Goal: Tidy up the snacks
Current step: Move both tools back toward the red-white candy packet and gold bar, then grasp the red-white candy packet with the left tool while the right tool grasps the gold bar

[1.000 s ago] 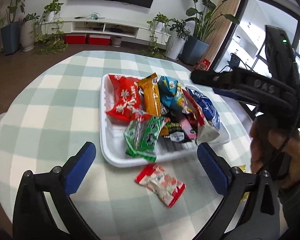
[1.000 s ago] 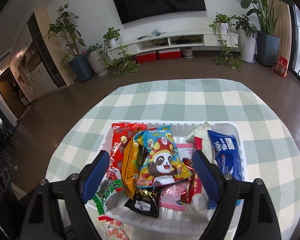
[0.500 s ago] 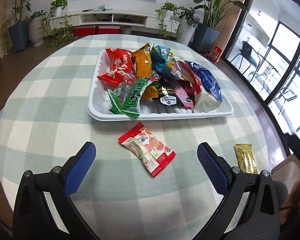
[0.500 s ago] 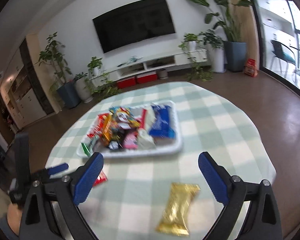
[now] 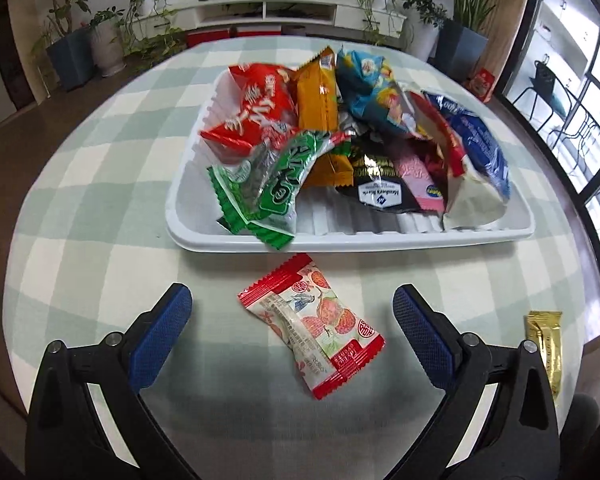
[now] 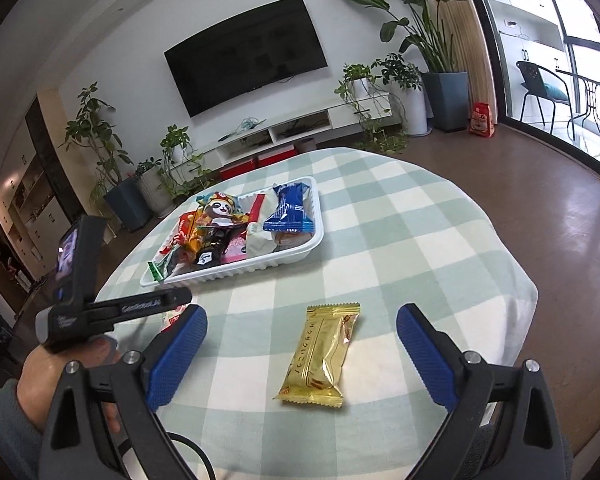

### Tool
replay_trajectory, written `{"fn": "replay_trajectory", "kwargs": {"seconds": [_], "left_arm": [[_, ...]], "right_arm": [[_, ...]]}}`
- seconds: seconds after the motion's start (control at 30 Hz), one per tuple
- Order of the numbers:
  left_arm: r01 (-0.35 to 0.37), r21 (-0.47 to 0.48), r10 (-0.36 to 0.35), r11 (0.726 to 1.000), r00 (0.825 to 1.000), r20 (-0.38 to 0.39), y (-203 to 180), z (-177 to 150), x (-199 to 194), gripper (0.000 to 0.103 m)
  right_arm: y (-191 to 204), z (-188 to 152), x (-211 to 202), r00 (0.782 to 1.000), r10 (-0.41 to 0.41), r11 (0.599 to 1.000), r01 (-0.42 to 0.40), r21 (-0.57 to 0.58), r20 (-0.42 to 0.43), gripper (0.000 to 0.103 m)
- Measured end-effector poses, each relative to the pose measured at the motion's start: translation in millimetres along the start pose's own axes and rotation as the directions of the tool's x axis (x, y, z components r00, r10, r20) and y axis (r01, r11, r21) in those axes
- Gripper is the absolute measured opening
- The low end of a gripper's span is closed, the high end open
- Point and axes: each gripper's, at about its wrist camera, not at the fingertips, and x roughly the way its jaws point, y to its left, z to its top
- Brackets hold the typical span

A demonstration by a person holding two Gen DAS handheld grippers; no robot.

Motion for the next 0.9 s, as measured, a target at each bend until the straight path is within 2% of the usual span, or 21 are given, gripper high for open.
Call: {"fn": "replay_trajectory", "kwargs": {"seconds": [0.03,0.07,0.17,0.23,0.3,0.33,0.5,0.67,0.8,0.9], "left_arm": [[0.011,0.003,-0.011,1.000,1.000,-0.011,0,-1,4,0.097],[0.017,0.007,-0.017,1.000,1.000,-0.019,0,-2,7,0.089],[0.000,0.046,0.000,0.999,1.000,0.000,0,-4,7,0.080],[0.007,0.051,-0.008,0.999,1.000,0.004,3,-3,6,0.058],[0.025,0.056,-0.025,0.998,1.000,0.003,8,-2,4,0.042],[0.025,0.066,-0.025,0.998,1.000,0.000,9,-2,4,0.038],[0.018,0.174,-0.018,0.985,1.000,0.000,5,-7,2,0.036],[0.067,0.225,-0.065,0.972,0.998,-0.017,13,-9,2,0.035],[0.062,0.292,-0.056,0.954,0.998,-0.030,8,-7,3,0.033],[0.077,0.307,-0.071,0.949,0.997,-0.030,8,-12,0,0.032]], "right_arm": [[-1,0,0,1.000,0.002,1.000,-0.002,0.001,0.001,0.098],[-2,0,0,1.000,0.004,1.000,-0.004,0.005,0.000,0.098],[-5,-1,4,1.000,0.006,1.000,-0.006,0.021,-0.016,0.098],[-5,-2,6,0.999,0.006,1.000,-0.005,0.025,-0.032,0.098],[-4,-2,10,0.999,0.006,1.000,-0.005,0.021,-0.047,0.098],[-4,-3,10,0.999,0.007,1.000,-0.006,0.020,-0.053,0.098],[-5,-6,17,0.994,-0.028,0.999,0.031,0.026,-0.106,0.098],[-6,-10,23,0.986,-0.047,0.998,0.054,0.038,-0.161,0.098],[-2,-13,30,0.977,-0.055,0.998,0.062,0.029,-0.204,0.098],[0,-14,34,0.972,-0.061,0.997,0.069,0.027,-0.227,0.098]]}}
